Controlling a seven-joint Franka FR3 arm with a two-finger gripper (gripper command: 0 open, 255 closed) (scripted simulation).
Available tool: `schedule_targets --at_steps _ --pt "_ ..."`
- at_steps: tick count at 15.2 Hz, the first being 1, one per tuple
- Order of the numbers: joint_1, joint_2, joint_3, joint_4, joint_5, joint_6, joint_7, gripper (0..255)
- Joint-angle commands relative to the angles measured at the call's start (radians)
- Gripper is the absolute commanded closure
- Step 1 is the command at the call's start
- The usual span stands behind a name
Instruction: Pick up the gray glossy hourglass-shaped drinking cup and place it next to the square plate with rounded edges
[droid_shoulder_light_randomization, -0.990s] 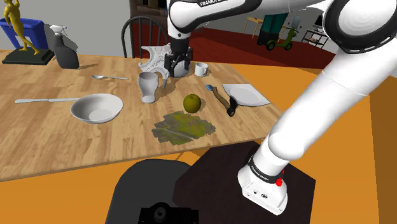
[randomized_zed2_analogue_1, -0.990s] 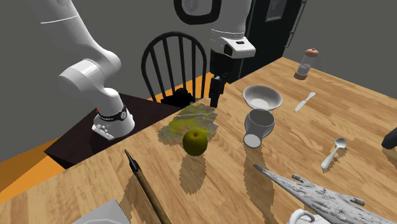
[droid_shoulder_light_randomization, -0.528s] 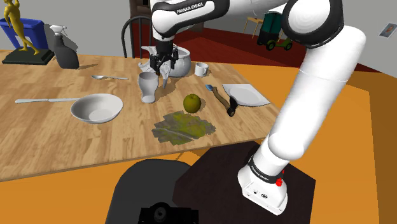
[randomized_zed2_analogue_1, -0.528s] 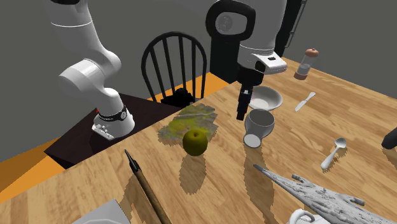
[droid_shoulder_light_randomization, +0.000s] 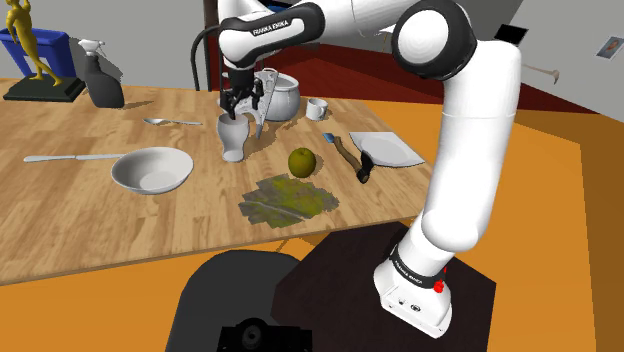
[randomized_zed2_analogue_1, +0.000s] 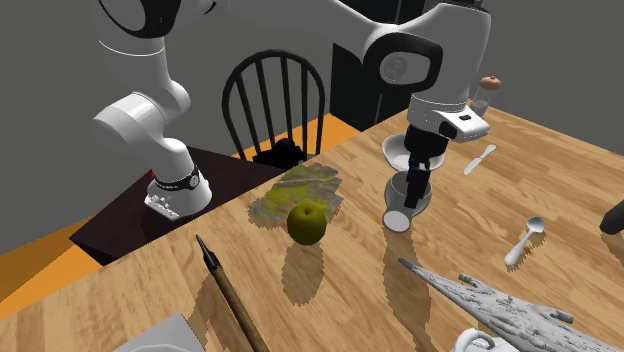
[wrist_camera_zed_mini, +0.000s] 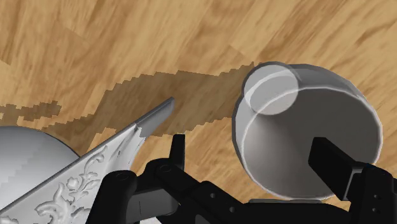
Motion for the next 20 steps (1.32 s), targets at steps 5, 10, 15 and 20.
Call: schedule_targets --at_steps 5,10,15,20 --pt "-0.004 0.032 -0.005 -0.029 -0.008 0.062 0.005 0" --pt "-0.004 0.032 -0.005 -0.029 -0.008 0.062 0.005 0" --pt "-0.004 0.032 -0.005 -0.029 -0.008 0.062 0.005 255" --pt "-0.004 0.031 -0.005 -0.029 -0.008 0.062 0.005 255"
